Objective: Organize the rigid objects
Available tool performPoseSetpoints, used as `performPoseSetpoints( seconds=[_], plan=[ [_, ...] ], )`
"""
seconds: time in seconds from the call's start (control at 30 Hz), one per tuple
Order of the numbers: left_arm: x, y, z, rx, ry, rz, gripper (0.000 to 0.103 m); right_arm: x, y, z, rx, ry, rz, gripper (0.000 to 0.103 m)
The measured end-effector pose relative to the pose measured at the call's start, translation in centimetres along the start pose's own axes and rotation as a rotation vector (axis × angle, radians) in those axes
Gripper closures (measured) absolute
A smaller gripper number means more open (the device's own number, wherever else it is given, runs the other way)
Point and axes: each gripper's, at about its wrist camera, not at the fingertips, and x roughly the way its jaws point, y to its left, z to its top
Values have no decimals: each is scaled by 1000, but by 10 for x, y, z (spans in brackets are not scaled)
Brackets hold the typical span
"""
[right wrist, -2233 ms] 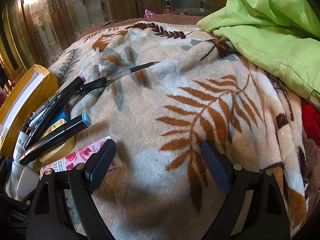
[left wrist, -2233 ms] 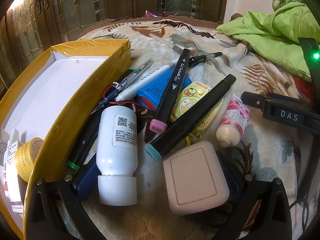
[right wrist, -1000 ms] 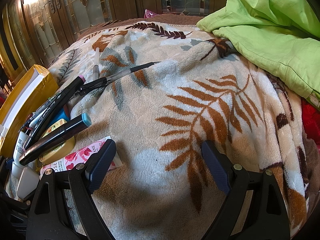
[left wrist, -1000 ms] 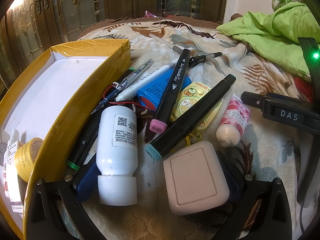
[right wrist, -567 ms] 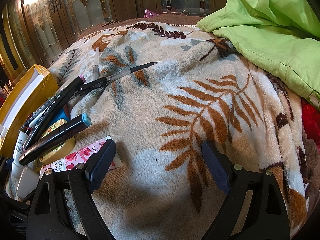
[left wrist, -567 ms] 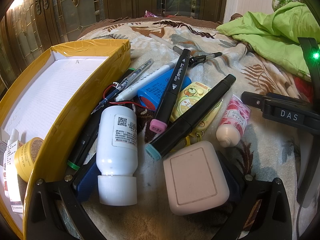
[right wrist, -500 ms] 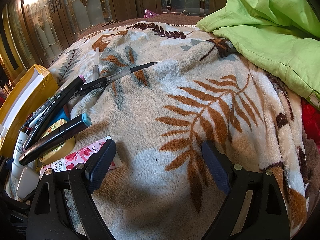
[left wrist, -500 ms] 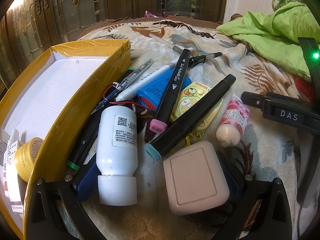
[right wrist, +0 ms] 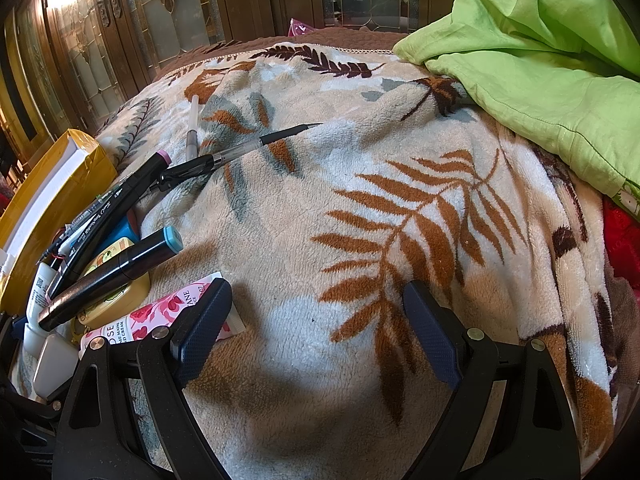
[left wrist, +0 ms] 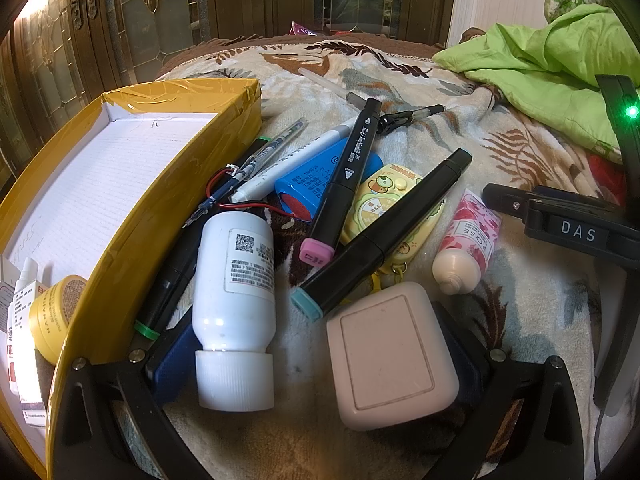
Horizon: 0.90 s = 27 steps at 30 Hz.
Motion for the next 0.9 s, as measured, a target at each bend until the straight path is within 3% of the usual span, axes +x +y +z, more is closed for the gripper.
performPoseSetpoints(
  seconds=[0.9],
  plan=[
    [2, 0, 4, 1, 2, 1, 0, 0, 0, 0, 1, 0, 1, 15]
  ],
)
